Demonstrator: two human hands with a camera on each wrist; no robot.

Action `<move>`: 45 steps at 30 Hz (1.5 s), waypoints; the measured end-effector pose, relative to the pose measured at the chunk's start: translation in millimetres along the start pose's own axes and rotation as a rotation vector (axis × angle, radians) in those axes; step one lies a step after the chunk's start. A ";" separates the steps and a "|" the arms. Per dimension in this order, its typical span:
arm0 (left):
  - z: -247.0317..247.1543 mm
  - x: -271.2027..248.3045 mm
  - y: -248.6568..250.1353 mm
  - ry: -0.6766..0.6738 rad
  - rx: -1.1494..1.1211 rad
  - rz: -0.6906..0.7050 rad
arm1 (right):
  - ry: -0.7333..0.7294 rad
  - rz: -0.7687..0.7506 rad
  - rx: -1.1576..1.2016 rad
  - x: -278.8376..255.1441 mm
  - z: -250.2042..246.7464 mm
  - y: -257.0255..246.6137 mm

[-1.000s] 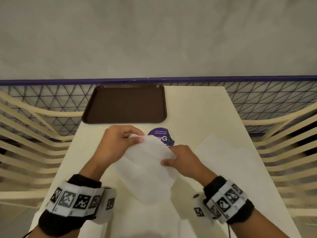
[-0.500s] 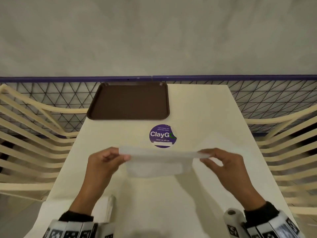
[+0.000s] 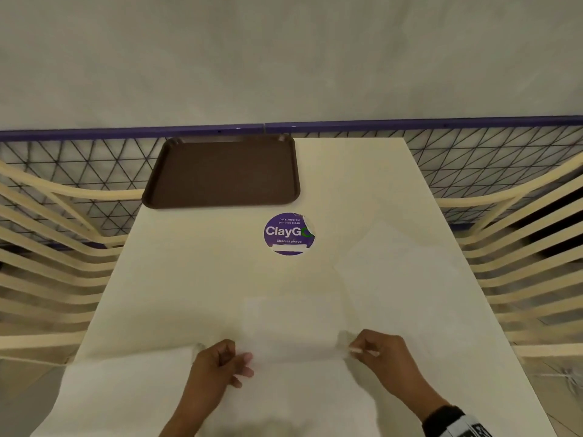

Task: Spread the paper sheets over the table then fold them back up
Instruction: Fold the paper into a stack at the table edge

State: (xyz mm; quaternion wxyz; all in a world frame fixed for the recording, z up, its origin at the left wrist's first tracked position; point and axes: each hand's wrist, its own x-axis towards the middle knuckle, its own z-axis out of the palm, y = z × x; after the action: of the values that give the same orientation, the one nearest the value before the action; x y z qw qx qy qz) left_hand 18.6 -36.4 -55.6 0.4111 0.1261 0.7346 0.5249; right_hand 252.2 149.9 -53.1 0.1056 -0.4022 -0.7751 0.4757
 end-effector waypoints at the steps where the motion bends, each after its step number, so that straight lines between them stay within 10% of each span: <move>1: 0.4 3.9 2.4 0.016 0.025 0.019 | 0.011 0.018 0.004 4.9 1.2 -2.8; 8: 17.2 24.0 25.0 0.355 0.303 0.278 | 0.075 0.190 0.045 49.5 11.6 -14.0; 13: 43.0 5.7 0.9 -0.075 0.900 0.805 | 0.064 0.214 -0.014 62.4 19.4 -14.5; 16: 46.6 12.0 -19.3 -0.225 1.271 0.739 | 0.057 0.213 -0.039 65.5 21.8 -13.2; 25: 40.3 37.3 -51.6 -0.267 1.432 0.728 | 0.096 0.177 -0.133 58.9 23.3 -17.0; 28: 38.1 43.4 -59.9 -0.200 1.468 0.791 | 0.235 -0.117 -0.470 47.2 36.7 -27.9; 32: 37.8 46.2 -58.5 -0.209 1.512 0.811 | -0.106 -0.401 -0.674 25.8 81.0 -36.6; 37: 30.5 38.9 -56.7 -0.237 1.599 0.703 | -0.437 -0.215 -0.912 15.8 84.8 -8.4; 45: -14.6 25.5 -54.2 -0.074 1.537 0.657 | -0.418 -0.102 -0.922 10.3 30.6 12.5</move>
State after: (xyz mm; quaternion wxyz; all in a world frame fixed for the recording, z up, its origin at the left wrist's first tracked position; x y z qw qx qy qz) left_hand 5.1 -53.0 -113.4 0.0604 0.5962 0.7999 -0.0334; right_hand 235.3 140.1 -81.7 -0.2173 -0.2648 -0.9277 0.1486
